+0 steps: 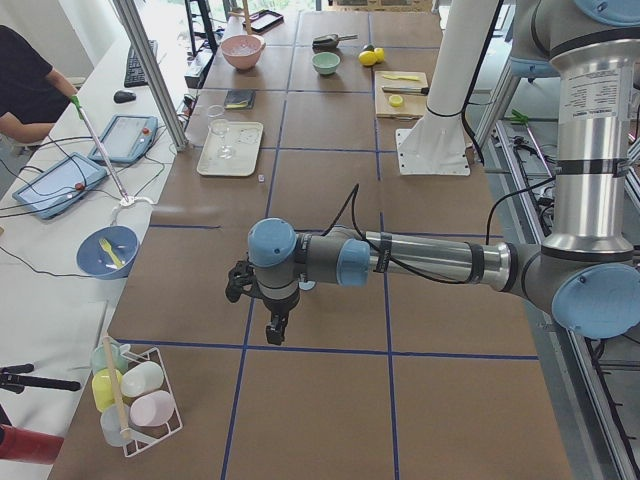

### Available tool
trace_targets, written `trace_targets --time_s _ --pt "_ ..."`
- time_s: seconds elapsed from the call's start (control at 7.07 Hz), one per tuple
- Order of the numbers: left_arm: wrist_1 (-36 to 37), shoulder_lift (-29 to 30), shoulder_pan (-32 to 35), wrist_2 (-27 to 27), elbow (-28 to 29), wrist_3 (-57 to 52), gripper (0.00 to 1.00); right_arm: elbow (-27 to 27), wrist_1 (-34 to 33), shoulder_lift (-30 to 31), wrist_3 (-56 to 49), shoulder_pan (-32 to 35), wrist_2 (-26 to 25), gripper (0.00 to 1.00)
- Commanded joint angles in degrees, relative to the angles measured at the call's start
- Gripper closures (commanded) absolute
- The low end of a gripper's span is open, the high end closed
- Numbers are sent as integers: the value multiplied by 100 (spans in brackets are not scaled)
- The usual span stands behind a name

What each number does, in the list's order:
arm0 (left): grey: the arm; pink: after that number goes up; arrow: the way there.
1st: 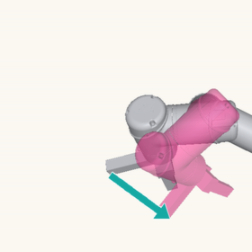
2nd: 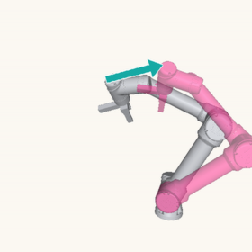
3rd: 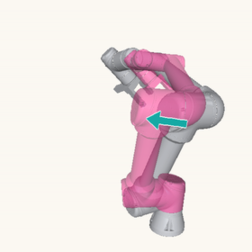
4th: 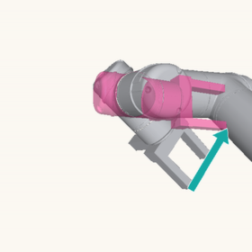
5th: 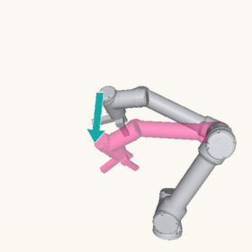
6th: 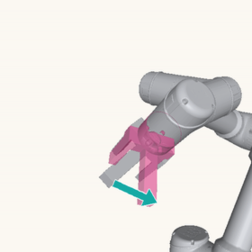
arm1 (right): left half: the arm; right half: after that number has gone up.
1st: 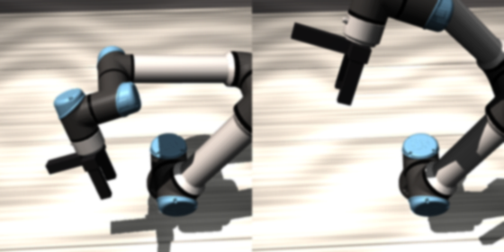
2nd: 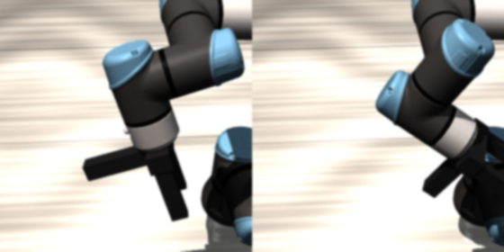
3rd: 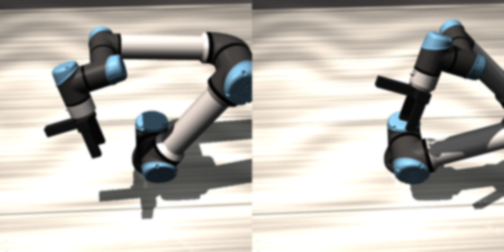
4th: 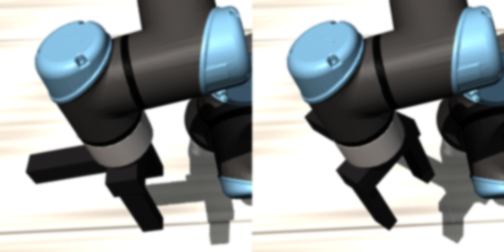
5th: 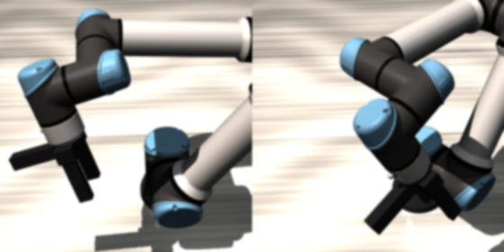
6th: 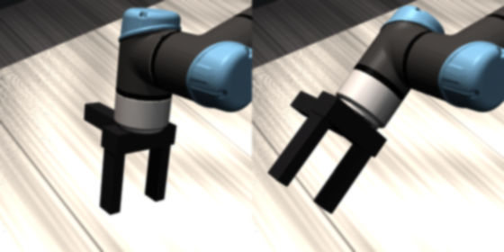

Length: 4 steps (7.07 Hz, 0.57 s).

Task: Pour ice into bowl

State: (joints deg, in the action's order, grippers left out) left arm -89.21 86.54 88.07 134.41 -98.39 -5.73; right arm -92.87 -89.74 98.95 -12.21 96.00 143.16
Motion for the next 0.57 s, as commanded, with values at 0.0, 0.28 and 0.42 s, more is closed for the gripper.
trace_targets --time_s 0.0,0.28,0.42 --pt "0 -14 0 -3 4 -7 0 6 0 1 8 41 1 0" --pt "0 -14 0 -3 4 -7 0 -29 0 -8 8 59 -8 0" --pt "0 -14 0 -3 -31 -7 0 -99 18 -34 182 59 -43 0"
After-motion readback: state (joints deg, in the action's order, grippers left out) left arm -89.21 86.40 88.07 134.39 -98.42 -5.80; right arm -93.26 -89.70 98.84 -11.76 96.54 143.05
